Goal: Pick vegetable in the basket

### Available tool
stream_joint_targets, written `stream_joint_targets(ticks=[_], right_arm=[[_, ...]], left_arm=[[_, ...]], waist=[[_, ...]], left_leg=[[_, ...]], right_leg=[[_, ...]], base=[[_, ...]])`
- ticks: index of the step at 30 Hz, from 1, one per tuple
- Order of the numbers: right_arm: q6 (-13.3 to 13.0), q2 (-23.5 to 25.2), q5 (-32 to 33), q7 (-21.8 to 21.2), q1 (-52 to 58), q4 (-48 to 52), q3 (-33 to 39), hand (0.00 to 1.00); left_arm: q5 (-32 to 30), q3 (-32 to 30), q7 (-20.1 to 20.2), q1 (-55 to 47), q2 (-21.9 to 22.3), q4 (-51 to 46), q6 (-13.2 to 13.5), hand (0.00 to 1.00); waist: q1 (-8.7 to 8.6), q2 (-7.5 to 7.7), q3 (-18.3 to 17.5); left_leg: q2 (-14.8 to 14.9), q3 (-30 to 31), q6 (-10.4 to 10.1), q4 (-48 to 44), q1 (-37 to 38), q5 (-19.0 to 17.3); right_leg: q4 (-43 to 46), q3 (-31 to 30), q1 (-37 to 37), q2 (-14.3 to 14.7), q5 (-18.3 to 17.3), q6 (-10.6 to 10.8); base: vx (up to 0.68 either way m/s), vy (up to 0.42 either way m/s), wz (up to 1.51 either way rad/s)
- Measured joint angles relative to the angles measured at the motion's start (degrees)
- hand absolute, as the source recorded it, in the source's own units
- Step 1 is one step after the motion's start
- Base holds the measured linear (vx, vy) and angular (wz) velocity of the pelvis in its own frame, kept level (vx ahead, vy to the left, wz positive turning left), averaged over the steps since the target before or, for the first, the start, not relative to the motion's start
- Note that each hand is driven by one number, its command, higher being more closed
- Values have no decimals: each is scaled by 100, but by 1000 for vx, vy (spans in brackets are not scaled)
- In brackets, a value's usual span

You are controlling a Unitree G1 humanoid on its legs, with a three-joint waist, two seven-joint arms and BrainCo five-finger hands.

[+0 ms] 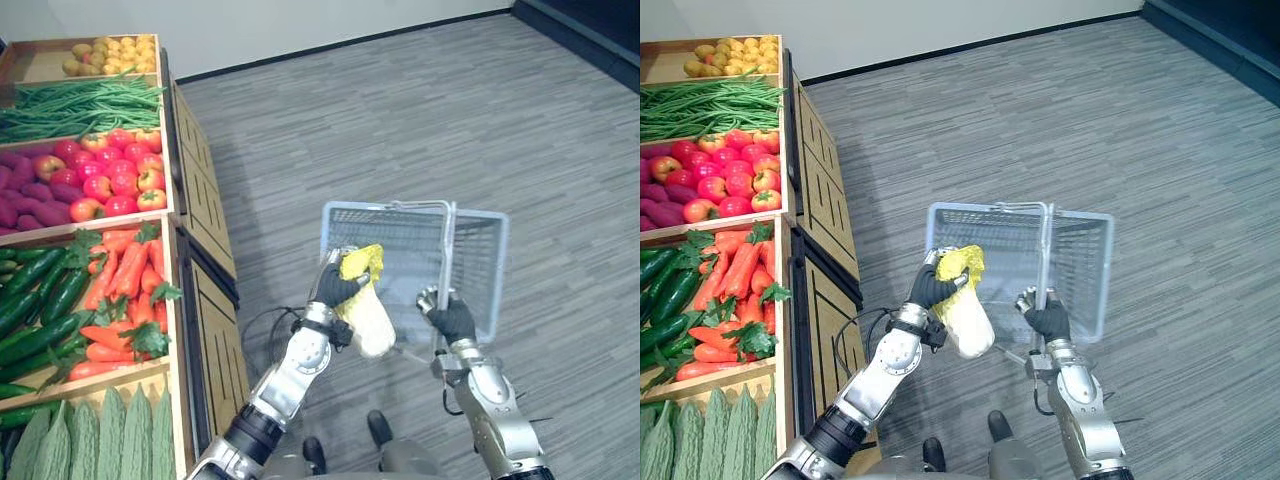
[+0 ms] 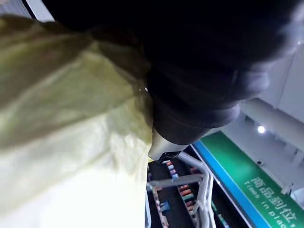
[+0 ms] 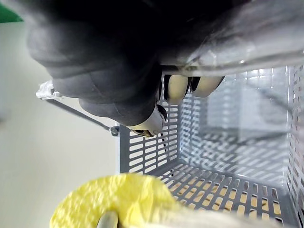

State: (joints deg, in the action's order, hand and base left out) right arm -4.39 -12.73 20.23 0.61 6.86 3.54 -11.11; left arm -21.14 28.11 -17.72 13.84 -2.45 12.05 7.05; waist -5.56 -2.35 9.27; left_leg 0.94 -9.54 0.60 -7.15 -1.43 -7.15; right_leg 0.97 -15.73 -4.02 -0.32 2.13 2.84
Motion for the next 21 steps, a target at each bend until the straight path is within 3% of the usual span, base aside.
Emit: stream_joint_targets(ticks=[3,4,11,21], right_arm=[[3,56,130,-90,-22,18,-251,100],[7,85,184,-90,-20,17,-325,100],[127,119,511,-89,-20,16,-771,100],[245,270,306,-59,-23,14,-752,100]], left_arm=[[-454,159,5,160,-2,305,-78,100],[-602,245,7,244,-1,437,-133,0],[-1032,282,10,521,-27,988,-298,0],[-1094,336,43,393,-49,1099,-401,0]], waist=[[-7,9,0],[-9,18,2],[-16,190,-7],[-15,212,-15]], left_leg=[[-35,68,40,148,40,85],[-54,112,40,212,64,126],[-132,187,72,486,191,307],[-183,312,100,571,205,371]], right_leg=[[-14,71,1,-30,0,0],[-27,132,16,-49,0,0],[-124,191,93,-126,13,14],[-267,333,185,-192,62,49]], base=[[18,17,14],[0,7,18],[-15,6,7],[-8,-2,7]])
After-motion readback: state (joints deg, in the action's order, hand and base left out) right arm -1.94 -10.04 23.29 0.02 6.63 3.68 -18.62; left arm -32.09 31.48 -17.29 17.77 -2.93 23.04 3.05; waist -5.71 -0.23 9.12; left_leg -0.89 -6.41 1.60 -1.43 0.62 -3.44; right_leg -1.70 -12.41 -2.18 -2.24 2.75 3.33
